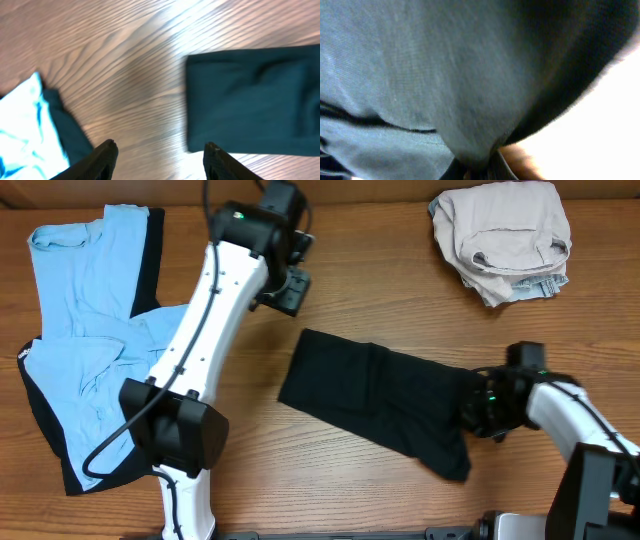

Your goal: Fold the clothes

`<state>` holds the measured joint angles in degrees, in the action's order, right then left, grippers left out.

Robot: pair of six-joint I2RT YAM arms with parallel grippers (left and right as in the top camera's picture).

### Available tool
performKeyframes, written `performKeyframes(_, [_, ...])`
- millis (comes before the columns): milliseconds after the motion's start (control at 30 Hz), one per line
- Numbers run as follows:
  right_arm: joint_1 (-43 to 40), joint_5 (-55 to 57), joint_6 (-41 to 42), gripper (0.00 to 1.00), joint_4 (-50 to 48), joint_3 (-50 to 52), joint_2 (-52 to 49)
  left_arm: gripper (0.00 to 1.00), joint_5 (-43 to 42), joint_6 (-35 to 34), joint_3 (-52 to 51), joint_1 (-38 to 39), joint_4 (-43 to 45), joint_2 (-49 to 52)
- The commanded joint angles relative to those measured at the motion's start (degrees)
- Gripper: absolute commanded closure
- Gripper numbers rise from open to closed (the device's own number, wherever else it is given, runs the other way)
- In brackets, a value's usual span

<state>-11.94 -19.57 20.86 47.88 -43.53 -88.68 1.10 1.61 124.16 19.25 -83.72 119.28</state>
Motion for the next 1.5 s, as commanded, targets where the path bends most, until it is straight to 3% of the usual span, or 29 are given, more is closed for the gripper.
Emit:
performKeyframes(0, [-5.31, 1.57, -6.62, 0.96, 5.68, -8.13, 1.07, 0.43, 1.60, -0.28, 1.25, -3.67, -1.60, 0.28])
performKeyframes(200, [-6.38, -2.60, -14.10, 0.96, 19.32, -20.87, 1.38, 0.42, 9.55, 0.00, 1.25, -7.48, -3.45, 0.28])
performKeyframes(400, [4.42, -2.34, -14.40, 0.96, 22.86, -29.27, 1.36, 0.41, 9.79, 0.35, 1.25, -8.59, -3.23, 0.28])
performKeyframes(833, [37.88, 3.45, 0.74, 0.96, 1.73, -31.56, -5.75, 0.41, 9.35, 0.33, 1.20, -8.46, -2.29, 0.33])
performKeyframes(900, [42.23, 3.08, 2.21, 0.90, -0.66, -31.56, -8.63, 0.41, 9.35, 0.33, 1.18, -8.46, -1.92, 0.35])
performKeyframes(967, [45.77, 0.85, 2.14, 0.70, -2.25, -31.56, -10.71, 0.41, 9.33, 0.33, 1.09, -8.46, -1.33, 0.35])
performKeyframes(1100, [52.15, -2.60, 1.44, 0.54, -3.50, -31.56, -12.11, 0.40, 8.85, 0.33, 0.70, -8.46, 0.04, 0.37])
performKeyframes(1300, [54.53, -8.26, -4.87, 0.43, 0.70, -34.84, -9.68, 0.39, 7.02, 0.33, 0.70, -8.46, 1.20, 0.46])
performKeyframes(1467, [53.68, 1.92, -5.16, 0.41, 11.13, -40.17, -7.45, 0.39, 6.75, 0.31, 0.70, -8.46, 1.46, 0.46])
